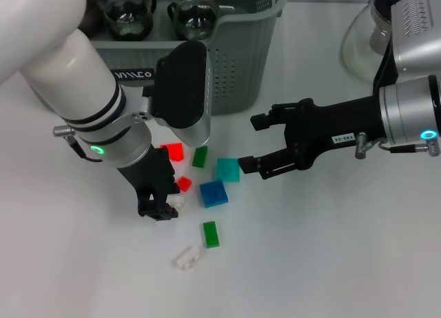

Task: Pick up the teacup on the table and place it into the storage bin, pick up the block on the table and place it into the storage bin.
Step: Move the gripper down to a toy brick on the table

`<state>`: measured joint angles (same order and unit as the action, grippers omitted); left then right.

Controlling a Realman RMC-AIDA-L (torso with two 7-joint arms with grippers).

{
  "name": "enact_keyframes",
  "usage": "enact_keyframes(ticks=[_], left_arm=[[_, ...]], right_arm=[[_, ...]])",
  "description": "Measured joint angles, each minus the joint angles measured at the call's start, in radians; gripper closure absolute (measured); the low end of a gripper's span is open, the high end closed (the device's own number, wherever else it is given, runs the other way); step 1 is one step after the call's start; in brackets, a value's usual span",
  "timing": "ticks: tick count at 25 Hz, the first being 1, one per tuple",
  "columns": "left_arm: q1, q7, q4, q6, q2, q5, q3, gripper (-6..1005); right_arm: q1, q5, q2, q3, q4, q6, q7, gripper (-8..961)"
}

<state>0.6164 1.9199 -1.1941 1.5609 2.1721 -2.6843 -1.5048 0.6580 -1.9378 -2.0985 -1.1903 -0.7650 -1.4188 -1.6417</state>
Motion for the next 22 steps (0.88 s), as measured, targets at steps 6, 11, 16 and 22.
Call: enact_keyframes(ticks=[6,11,16,22], left_arm=[[0.000,0.001,0.014,-0.016,0.000,-0.001,0.000,561],[0.001,0.001,0.021,-0.024,0.000,-0.002,0.000,612],[0.002,0.001,0.024,-0.027,-0.001,-0.002,0.000,626],[0.002,0.002,0.024,-0.028,0.001,-0.004,0.000,769]], right_arm=[[-0.001,-0.001,0.000,0.000,0.003,0.000,0.004,8],[-0.001,-0.001,0.000,0.000,0.011,0.000,0.006,8],[-0.002,-0.003,0.000,0.000,0.012,0.000,0.007,8],[-0.002,-0.003,0.000,0.000,0.012,0.000,0.007,8]])
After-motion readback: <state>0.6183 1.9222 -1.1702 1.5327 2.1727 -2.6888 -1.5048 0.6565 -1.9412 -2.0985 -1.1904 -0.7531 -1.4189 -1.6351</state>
